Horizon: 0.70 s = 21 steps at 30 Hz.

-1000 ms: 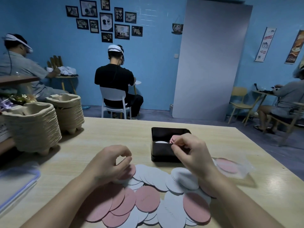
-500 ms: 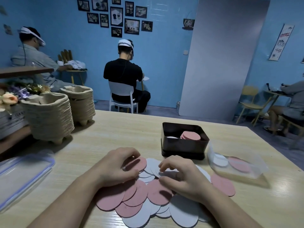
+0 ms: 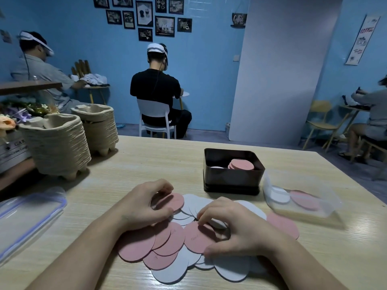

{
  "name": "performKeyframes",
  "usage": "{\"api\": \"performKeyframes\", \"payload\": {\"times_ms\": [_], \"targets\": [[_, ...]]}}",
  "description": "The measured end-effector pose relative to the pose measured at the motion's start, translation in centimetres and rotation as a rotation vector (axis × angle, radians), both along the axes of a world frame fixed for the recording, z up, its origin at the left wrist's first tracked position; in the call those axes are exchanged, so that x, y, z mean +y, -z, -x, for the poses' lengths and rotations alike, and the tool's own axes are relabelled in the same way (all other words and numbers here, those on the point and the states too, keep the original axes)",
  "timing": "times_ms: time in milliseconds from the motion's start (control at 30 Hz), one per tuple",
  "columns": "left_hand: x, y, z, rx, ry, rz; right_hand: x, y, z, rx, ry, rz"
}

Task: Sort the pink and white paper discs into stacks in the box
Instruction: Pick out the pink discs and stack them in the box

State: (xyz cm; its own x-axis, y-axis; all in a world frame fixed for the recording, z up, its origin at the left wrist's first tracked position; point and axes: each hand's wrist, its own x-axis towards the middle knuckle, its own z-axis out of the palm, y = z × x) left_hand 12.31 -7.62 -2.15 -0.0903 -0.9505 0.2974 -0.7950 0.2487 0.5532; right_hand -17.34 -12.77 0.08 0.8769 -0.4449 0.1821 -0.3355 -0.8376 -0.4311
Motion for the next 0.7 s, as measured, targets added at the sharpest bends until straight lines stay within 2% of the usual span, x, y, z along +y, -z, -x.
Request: {"api": "performKeyframes", "payload": {"times_ms": [233,467,700], "targets": [[0.1,-0.5,0.8,0.067,-0.016,0.103,0.1,0.0,-0.2,0.007,-0.021,-0.004],[0.5,-0.9,1.5,0.029,0.007,0.233,-0.1,0.1,0.1,-0.22,0.035,-0.108],[0.2,-0.9,3.0,-0.049,0.082,0.282,-1.5,0.7,0.0,-0.322,0.17,-0.016]]}}
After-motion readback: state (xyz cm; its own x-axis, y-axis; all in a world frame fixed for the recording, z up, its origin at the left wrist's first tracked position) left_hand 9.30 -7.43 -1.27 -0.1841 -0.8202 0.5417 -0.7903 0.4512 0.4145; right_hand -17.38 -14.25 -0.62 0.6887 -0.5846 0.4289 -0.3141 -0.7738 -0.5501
